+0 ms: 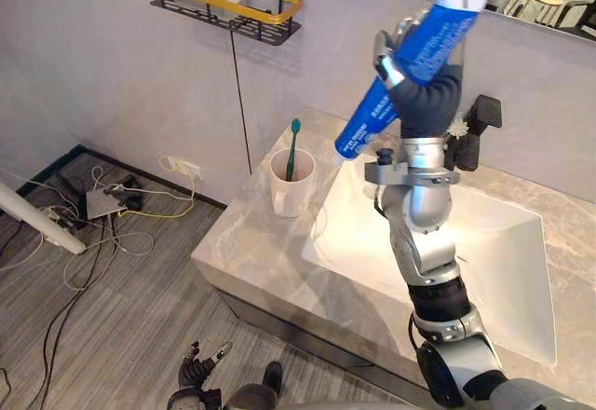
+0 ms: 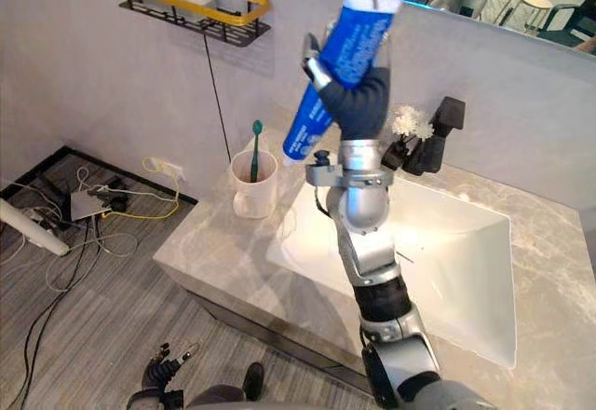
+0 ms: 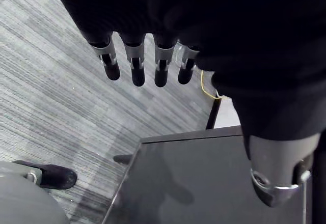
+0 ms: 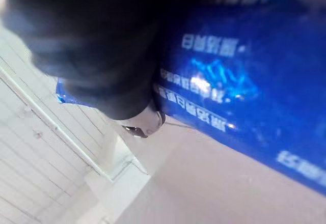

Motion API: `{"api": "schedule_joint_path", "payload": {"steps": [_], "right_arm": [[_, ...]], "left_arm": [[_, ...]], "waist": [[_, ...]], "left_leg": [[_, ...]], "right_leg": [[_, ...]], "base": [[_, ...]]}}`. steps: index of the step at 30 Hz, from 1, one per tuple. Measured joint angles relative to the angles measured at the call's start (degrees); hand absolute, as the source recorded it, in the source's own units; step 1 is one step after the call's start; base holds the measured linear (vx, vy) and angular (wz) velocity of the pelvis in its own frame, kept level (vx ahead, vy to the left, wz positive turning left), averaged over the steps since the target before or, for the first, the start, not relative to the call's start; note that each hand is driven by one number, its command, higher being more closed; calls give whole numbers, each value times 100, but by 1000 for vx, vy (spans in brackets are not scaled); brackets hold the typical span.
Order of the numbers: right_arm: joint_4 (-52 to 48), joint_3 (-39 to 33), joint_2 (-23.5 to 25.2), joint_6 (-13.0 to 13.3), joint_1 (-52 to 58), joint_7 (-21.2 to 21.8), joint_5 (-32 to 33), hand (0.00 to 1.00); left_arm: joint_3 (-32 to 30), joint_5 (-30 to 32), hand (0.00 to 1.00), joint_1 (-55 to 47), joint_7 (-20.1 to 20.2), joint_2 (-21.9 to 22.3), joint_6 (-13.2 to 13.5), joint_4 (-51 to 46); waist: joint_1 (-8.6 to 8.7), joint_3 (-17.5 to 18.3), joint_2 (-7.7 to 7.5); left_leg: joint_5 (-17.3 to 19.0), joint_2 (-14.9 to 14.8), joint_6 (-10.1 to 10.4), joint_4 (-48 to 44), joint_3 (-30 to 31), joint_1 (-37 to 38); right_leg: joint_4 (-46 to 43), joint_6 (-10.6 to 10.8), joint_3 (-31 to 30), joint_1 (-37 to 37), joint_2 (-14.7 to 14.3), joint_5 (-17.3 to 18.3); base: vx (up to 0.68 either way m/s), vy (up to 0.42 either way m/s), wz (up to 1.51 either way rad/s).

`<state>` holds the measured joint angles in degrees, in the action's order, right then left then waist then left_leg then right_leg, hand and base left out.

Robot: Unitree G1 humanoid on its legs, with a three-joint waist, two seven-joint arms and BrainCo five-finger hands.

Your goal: Organize washtable

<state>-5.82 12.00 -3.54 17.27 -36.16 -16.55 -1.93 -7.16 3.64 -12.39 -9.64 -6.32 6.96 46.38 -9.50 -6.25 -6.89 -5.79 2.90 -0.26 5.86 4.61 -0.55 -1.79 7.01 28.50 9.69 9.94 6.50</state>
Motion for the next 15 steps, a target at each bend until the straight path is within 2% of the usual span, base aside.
{"api": "schedule_joint_path", "payload": {"steps": [9,12,15], "right_arm": [[800,24,-78,-241,-522,-208,-481,100],[1129,26,-174,-322,-707,-229,-617,100],[1408,22,-267,-429,-942,-253,-773,100]], "left_arm": [[257,150,0,4,-46,-179,2,44],[256,147,0,20,-45,-181,7,41],[258,147,0,19,-44,-183,12,41]], "waist": [[-281,-129,-124],[-386,-256,-122],[-390,-282,-120]], "left_leg": [[-69,-41,50,0,162,-186],[-93,-53,44,-2,192,-203],[-105,-49,59,-20,277,-269]], "right_leg": [[0,-37,156,-101,-84,20],[5,-38,179,-103,-96,21],[14,-48,271,-115,-110,27]], "base": [[-12,-27,9],[5,-29,5],[8,-29,15]]}}
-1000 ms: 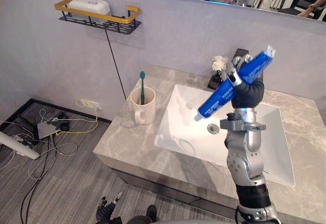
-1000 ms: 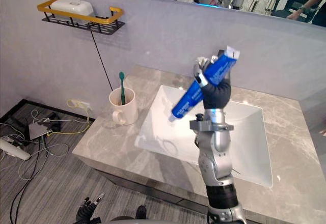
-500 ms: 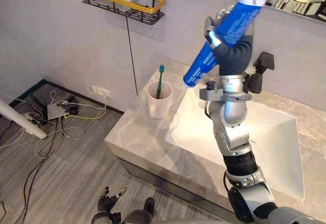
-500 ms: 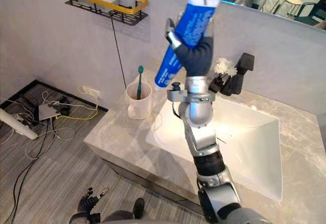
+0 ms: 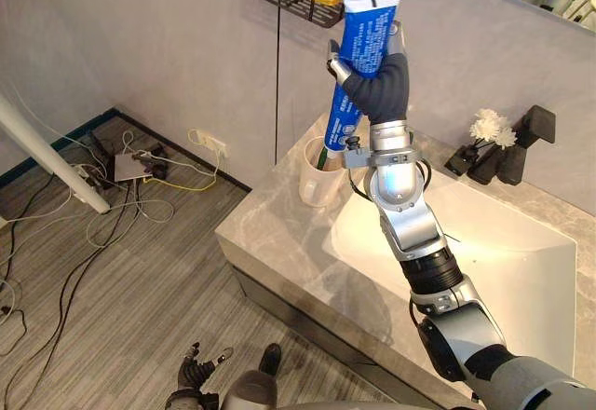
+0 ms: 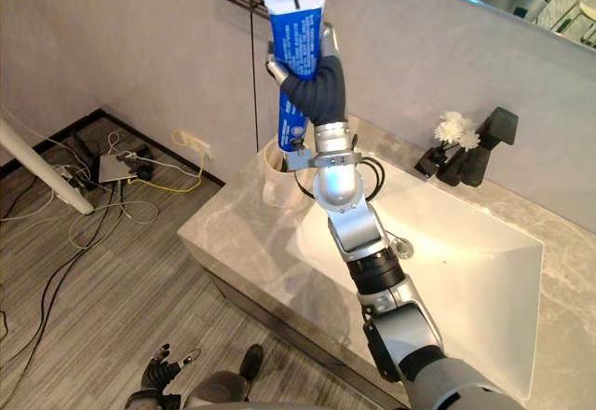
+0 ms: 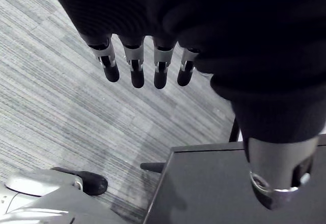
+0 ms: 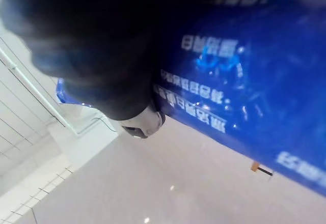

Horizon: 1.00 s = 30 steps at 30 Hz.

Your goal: Organize washtable

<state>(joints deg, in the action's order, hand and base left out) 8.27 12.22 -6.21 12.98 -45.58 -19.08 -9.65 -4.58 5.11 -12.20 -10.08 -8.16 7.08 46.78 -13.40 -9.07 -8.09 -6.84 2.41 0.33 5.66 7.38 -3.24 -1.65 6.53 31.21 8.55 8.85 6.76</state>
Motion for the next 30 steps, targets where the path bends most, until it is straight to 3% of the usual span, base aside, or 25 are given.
{"api": "schedule_joint_path", "payload": {"steps": [14,30], "right_arm": [[499,-53,-64,-107,-246,-198,-22,100],[667,-46,32,-101,-27,-106,18,100]], "left_arm": [[67,-52,0,120,1,14,63,-1],[171,-110,0,147,-1,11,62,1]], "waist": [[-155,-263,76],[-143,-377,178]], "left_leg": [[-11,-29,17,-15,43,-115],[-12,-23,19,-17,60,-111]], "right_leg": [[46,-15,25,-67,-72,9],[-4,-17,28,-69,-64,10]], "base": [[3,-6,2],[0,-1,1]]}}
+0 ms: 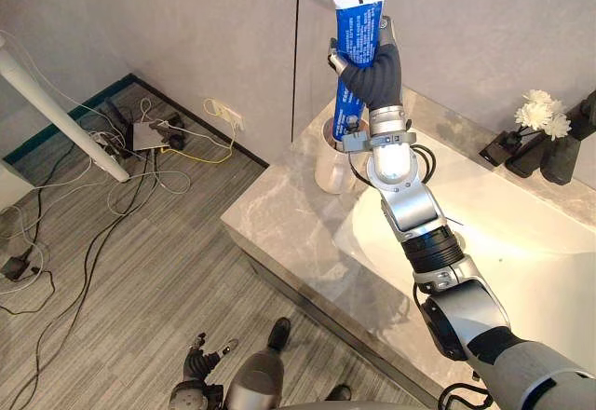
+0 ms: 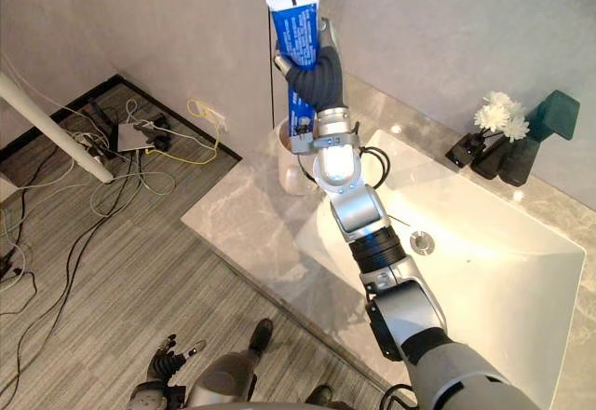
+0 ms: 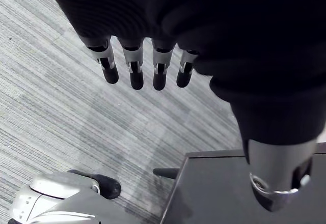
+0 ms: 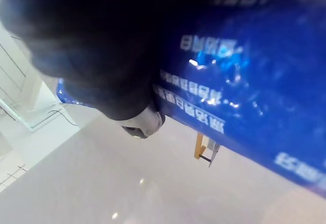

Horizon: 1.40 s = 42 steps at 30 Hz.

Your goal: Organize washtable

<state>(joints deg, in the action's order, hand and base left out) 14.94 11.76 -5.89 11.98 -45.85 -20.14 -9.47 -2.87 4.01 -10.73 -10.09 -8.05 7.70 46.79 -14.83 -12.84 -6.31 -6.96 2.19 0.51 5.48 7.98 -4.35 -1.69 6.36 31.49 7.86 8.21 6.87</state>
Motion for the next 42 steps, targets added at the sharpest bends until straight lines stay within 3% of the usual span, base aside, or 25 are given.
{"api": "schedule_joint_path", "payload": {"steps": [16,17,42], "right_arm": [[-75,63,114,69,552,151,48,100],[-76,68,114,93,573,152,50,0],[-290,169,223,81,1289,144,40,0]], "left_arm": [[-2,-115,0,0,1,-9,0,87],[-2,-115,0,0,2,-11,0,100],[-1,-115,0,1,5,-22,-1,226]], "waist": [[62,1,1],[106,2,2],[165,40,14]], "left_leg": [[-12,0,16,3,51,103],[-16,1,22,2,61,106],[-45,-20,59,0,138,225]], "right_leg": [[-19,-24,-2,96,2,14],[-20,-24,4,103,1,14],[-16,-55,65,250,-9,37]], "base": [[-7,-3,0],[-23,-13,4],[-10,-7,1]]}}
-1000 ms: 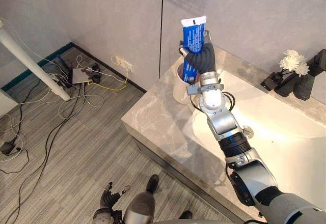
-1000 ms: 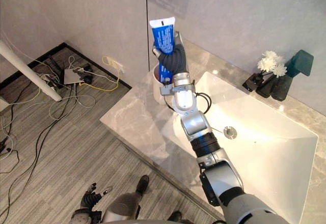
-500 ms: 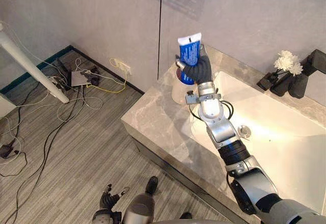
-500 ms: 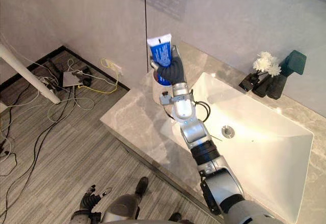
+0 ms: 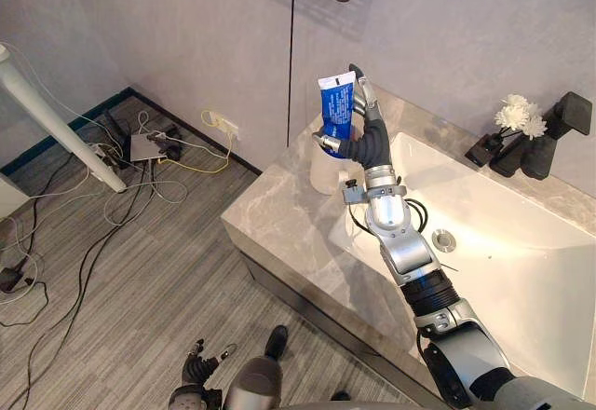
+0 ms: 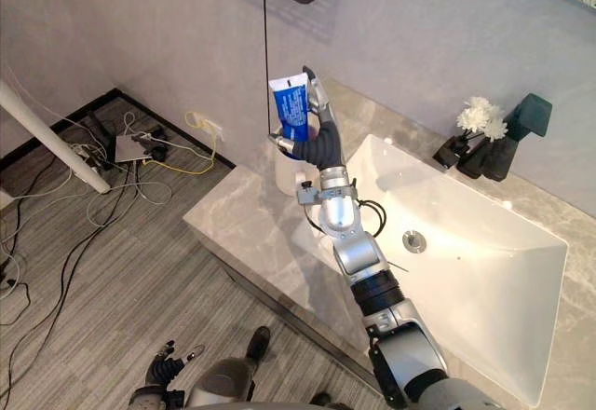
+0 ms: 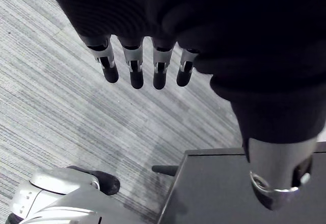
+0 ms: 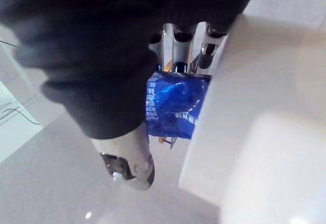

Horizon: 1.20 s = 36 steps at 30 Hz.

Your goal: Organize washtable

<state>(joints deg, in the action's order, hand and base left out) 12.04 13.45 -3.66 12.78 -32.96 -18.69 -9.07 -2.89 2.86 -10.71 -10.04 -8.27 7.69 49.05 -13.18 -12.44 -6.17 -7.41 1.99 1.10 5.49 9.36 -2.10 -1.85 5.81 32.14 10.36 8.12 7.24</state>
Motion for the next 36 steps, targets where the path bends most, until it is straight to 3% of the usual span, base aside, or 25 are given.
{"api": "schedule_joint_path", "payload": {"steps": [10,25,28,33,36], "right_arm": [[-15,0,26,1,218,5,2,0],[-1098,-25,-40,60,470,8,-7,0],[-1316,-143,-87,171,481,19,-8,0],[-1813,-188,-639,224,494,164,-57,0],[-2362,-250,-1077,330,556,342,-56,0]], "left_arm": [[0,1,0,-2,1,-3,-8,226],[1,4,0,-51,14,-33,-9,273],[4,5,0,-68,28,-42,-9,278],[10,5,0,-60,133,-72,-3,341],[23,6,0,-105,167,-108,-3,390]], "waist": [[23,288,3],[234,304,-9],[282,307,-13],[322,346,-37],[463,430,-81]], "left_leg": [[-2,-4,2,-1,-1,6],[1,-59,8,3,-195,93],[2,-84,9,3,-276,112],[5,-115,11,2,-420,144],[9,-124,14,1,-488,155]], "right_leg": [[13,1,8,11,-5,1],[3,3,-162,22,-14,1],[1,3,-240,1,-21,0],[-2,1,-398,-47,-25,-5],[-1,3,-452,-66,-19,-9]], "base": [[0,0,0],[-5,-9,-5],[-15,-26,-14],[-12,-19,-15],[-7,-13,-12]]}}
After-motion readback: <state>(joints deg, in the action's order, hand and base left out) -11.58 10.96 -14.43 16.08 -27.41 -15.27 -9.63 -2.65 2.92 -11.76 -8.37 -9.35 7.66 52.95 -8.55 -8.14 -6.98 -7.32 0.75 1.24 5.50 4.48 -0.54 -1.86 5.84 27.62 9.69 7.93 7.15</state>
